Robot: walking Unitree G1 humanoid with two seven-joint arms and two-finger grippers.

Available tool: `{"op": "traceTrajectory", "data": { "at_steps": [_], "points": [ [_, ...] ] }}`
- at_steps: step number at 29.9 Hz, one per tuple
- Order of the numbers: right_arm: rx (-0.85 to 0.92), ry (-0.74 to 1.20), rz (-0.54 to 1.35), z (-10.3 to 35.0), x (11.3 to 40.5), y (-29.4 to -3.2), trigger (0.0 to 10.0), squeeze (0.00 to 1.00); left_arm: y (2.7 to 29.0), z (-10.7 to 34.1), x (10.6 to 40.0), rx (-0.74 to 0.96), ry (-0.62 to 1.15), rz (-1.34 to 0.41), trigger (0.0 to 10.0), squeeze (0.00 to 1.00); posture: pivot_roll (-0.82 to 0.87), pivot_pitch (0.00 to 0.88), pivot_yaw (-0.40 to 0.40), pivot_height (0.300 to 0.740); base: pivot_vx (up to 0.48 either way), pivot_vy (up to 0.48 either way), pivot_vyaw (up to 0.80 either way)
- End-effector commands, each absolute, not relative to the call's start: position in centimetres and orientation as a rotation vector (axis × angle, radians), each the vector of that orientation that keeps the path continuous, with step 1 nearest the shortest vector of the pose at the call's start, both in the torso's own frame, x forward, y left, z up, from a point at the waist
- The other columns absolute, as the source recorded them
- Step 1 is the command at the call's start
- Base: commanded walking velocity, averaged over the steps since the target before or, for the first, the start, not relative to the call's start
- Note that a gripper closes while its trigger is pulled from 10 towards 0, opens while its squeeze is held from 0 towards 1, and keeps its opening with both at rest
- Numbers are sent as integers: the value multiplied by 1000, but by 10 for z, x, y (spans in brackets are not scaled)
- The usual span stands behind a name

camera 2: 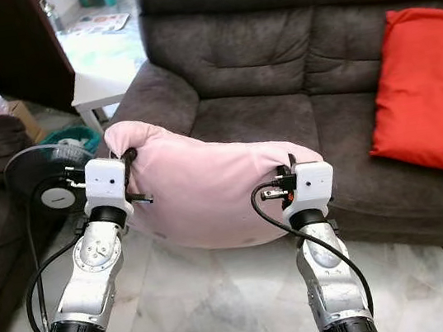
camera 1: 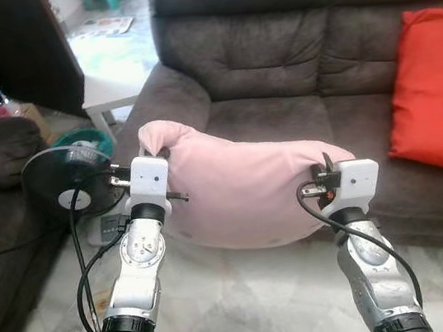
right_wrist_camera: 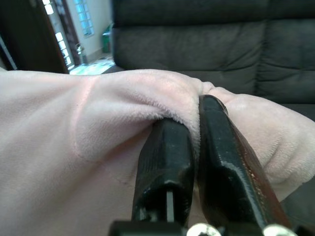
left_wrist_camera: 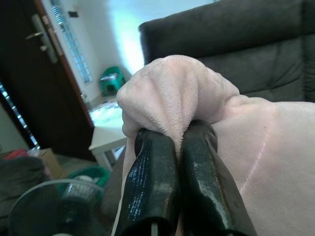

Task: Move the pillow to the sofa from floor

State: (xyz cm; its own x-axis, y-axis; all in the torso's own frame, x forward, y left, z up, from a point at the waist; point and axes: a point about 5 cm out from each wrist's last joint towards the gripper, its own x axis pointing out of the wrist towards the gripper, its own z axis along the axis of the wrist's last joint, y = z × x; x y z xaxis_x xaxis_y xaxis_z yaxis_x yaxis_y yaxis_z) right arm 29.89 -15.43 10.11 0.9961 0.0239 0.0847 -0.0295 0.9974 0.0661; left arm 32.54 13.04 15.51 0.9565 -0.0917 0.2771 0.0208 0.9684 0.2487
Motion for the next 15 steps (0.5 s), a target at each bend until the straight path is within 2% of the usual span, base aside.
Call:
{"op": "traceTrajectory", "data": {
  "at_steps": [1,15],
  "points": [
    [61,-146,48,115,303,-151,10000,0,132,170,326,236,-355,-45,10000,0,86,76,11,740,300,0,0],
    [61,-148,69,115,304,-146,10000,0,131,171,325,230,-360,-49,10000,0,88,68,12,740,302,0,0]
  ]
}}
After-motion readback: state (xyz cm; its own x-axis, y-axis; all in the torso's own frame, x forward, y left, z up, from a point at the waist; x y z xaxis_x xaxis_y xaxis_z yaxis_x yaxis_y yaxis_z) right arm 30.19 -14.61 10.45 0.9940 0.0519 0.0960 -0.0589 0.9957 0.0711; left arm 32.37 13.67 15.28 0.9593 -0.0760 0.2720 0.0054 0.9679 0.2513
